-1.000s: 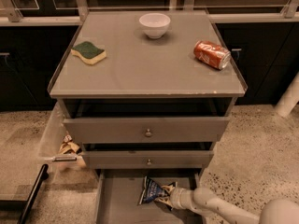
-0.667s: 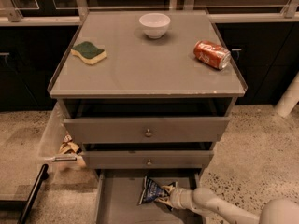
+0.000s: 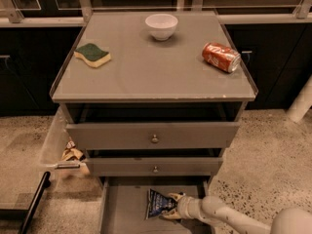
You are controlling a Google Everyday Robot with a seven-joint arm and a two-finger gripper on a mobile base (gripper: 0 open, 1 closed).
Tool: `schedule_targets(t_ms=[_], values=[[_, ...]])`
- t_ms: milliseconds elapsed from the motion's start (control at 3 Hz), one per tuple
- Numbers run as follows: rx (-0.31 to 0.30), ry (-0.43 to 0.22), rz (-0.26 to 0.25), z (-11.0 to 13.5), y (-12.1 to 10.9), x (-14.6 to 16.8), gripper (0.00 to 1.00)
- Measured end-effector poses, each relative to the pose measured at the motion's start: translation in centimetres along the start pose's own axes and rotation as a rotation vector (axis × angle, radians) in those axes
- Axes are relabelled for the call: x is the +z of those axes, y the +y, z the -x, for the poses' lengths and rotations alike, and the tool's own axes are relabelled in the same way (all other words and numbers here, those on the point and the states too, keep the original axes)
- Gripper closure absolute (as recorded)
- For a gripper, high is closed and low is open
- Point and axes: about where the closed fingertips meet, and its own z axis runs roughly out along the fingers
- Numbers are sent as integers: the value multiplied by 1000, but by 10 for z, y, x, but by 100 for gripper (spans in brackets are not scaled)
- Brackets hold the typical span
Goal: Place blue chip bag into bottom drawer
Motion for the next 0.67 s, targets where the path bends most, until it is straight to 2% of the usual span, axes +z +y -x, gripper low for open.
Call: schedule_targets(t_ms=[333,667], values=[[-17,-18,6,8,2,-7,0],[-45,-14,4,17,-1,-31,0]])
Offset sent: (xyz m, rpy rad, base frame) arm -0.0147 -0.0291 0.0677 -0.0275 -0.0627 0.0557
